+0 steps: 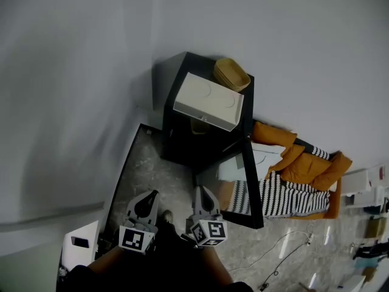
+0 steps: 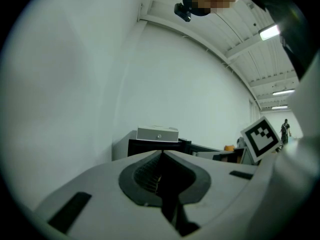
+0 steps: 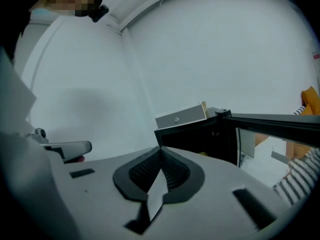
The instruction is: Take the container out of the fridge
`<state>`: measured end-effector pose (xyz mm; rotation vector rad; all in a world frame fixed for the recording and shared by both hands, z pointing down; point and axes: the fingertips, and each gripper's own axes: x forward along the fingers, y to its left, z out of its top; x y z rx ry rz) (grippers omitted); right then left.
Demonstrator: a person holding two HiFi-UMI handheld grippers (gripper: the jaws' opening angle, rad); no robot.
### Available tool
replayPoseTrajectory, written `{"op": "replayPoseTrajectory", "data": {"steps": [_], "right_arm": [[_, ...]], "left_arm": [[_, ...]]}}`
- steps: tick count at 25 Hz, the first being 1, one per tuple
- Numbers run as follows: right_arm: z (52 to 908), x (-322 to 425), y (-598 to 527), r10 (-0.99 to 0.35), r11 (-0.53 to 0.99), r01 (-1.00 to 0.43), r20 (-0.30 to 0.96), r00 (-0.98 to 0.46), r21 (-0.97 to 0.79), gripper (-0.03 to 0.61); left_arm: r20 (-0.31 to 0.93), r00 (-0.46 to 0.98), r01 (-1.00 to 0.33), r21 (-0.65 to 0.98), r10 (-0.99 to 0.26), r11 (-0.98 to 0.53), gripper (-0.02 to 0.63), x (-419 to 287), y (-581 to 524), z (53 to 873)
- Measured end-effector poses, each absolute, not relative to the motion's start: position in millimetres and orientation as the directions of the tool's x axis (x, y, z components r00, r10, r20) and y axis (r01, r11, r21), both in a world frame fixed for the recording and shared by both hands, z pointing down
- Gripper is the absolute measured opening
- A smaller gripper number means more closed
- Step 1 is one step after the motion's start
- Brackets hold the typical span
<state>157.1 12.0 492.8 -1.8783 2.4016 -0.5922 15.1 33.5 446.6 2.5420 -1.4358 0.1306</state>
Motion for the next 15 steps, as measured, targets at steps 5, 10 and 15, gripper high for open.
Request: {"op": "replayPoseTrajectory", "data": {"steps": [5,10,15], "right_arm": [[499.9,150.4,-21.5,-0.947,0.166,-0.940,0.217,-0.236,-0.299,-0.003],[505.9,148.2,-52.4,-0.954,0.116,-0.956,0.237,-0.183,-0.270,-0.003],[518.8,152.6,-87.1,-0.957,0.095,-0.969,0.246,-0.152,-0.230,-0.003]], "left_arm": [[0.140,0.548,-0.835,0.144,-0.825,-0.531,0.005,4.8,-11.2,439.0],[0.106,0.591,-0.804,0.152,-0.799,-0.575,0.005,-7.9,-50.2,425.1],[0.097,0.624,-0.778,0.167,-0.775,-0.606,0.005,-5.6,-76.4,427.9]]}}
